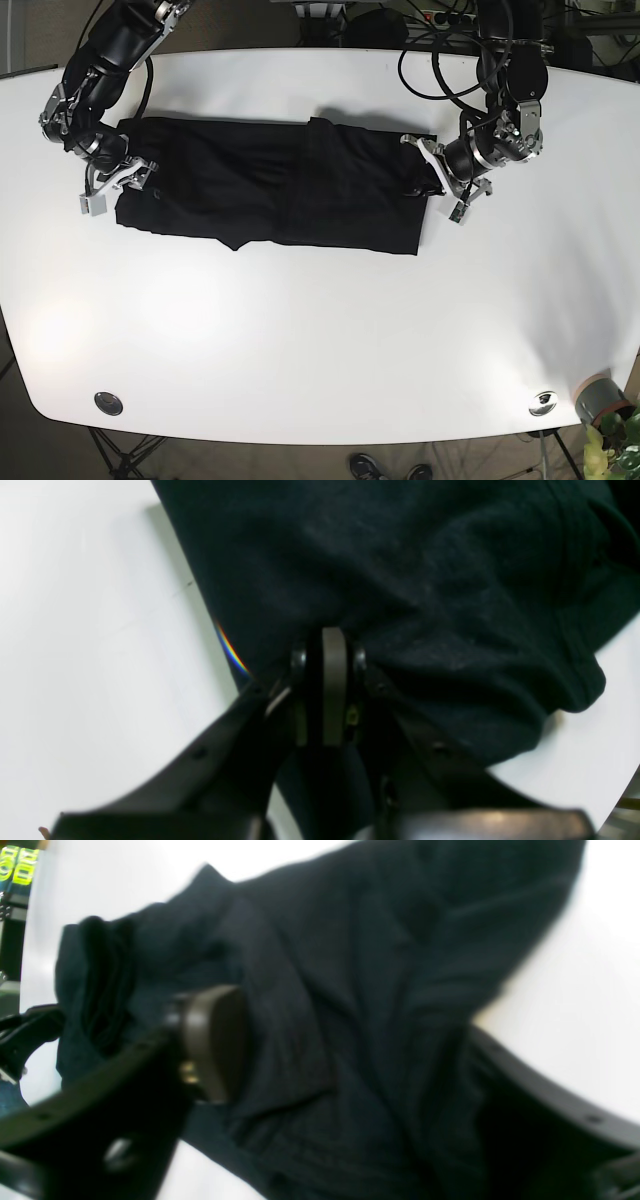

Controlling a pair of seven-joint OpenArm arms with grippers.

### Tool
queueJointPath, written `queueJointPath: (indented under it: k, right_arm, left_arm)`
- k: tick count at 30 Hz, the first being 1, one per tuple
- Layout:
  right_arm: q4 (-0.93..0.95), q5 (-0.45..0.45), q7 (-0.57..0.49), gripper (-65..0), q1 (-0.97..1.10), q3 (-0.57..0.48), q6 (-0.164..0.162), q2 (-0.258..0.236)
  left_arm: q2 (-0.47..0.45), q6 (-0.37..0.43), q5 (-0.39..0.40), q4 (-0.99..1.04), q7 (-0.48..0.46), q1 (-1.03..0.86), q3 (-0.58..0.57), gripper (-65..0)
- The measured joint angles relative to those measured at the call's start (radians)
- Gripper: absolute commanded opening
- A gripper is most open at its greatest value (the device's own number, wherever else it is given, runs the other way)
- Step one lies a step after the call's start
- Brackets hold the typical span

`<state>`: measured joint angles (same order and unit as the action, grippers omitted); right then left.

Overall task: Fold the T-shirt properly
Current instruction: 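Fold the strip's other end with the right gripper toward the left gripper, then fold the shirt bundle over again with the right gripper onto itself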

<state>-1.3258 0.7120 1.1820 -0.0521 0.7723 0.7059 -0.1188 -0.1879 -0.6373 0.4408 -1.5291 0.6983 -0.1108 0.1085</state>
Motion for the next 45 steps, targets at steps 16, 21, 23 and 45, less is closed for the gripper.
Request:
queueJointPath:
  k: [16, 21, 23, 45]
  right_arm:
    - [-0.127, -0.051, 0.034, -62.1, 0.034, -0.002, -0.028, 0.005]
    - [-0.28, -0.046, 0.034, -62.1, 0.064, 0.0, -0.053, 0.015]
    - [-0.328, -0.053, 0.035, -62.1, 0.072, 0.0, -0.068, 0.025]
    - [-0.643, -0.054, 0.051, -62.1, 0.146, -0.311, -0.149, 0.126]
  left_arm:
    - [0.003, 0.001, 0.0, 0.003, 0.0, 0.0, -0.005, -63.3]
    - [0.04, 0.008, 0.001, 0.064, -0.006, 0.011, -0.003, -63.3]
    - [0.047, 0.007, 0.012, 0.084, -0.012, 0.02, -0.006, -63.3]
    - [0.091, 0.006, 0.016, 0.117, -0.015, 0.045, -0.096, -63.3]
